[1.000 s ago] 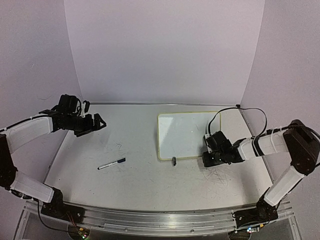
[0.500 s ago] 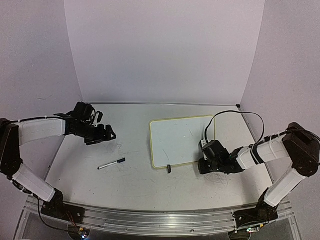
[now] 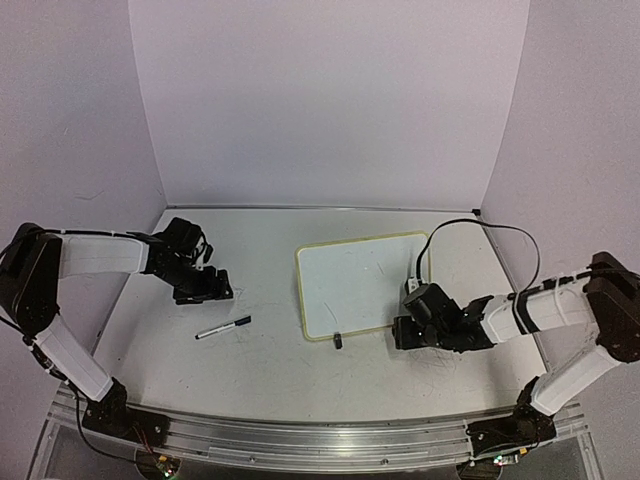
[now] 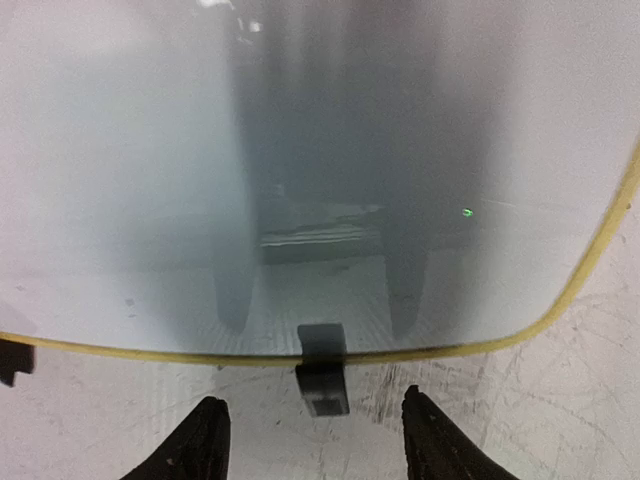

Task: Write a sentence on the whiteboard
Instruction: Pick up the whiteboard marker from the center of the board.

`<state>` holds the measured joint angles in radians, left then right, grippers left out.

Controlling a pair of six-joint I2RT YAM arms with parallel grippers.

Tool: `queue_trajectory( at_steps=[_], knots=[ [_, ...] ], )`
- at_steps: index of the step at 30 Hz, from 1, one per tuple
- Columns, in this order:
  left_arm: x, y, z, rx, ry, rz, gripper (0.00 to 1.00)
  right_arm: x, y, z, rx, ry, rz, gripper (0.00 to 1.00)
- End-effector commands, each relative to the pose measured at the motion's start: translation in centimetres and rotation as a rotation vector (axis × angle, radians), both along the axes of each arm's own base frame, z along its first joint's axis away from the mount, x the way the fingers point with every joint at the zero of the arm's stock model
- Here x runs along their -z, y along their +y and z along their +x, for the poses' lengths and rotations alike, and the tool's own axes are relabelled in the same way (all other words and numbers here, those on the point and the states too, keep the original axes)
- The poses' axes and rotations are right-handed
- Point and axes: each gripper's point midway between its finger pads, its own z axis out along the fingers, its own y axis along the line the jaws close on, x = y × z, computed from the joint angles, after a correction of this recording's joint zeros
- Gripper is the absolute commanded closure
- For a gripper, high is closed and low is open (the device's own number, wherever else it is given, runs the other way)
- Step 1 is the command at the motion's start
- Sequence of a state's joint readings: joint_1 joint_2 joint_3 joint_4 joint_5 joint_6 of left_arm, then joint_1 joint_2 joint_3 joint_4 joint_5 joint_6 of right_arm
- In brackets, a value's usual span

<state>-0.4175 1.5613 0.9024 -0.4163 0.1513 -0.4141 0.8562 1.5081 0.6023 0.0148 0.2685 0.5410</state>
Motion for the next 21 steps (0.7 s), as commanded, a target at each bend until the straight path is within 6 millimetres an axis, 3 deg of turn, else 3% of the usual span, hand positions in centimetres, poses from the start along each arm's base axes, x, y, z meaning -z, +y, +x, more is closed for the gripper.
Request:
queue_trajectory(
  at_steps=[1, 6, 10, 15, 21],
  knots=[
    [-0.4, -1.5, 0.2, 0.088, -0.007, 0.045, 0.16, -3.6, -1.1, -1.3, 0.064, -0.047, 0.087, 0.36],
    [1.7, -4.6, -1.0, 0.300, 0.051, 0.145, 0.25, -8.5, -1.7, -2.4, 0.032, -0.148, 0.231, 0.33],
    [4.1, -4.8, -1.5, 0.376, 0.100, 0.292, 0.38, -11.7, -2.9, -2.7, 0.032, -0.252, 0.297, 0.29],
    [5.1, -4.6, -1.6, 0.393, 0.119, 0.372, 0.44, -13.5, -3.1, -3.0, 0.017, -0.290, 0.335, 0.28],
    [5.5, -4.7, -2.6, 0.389, 0.145, 0.406, 0.60, -14.5, -2.9, -2.9, 0.009, -0.304, 0.341, 0.28]
  ],
)
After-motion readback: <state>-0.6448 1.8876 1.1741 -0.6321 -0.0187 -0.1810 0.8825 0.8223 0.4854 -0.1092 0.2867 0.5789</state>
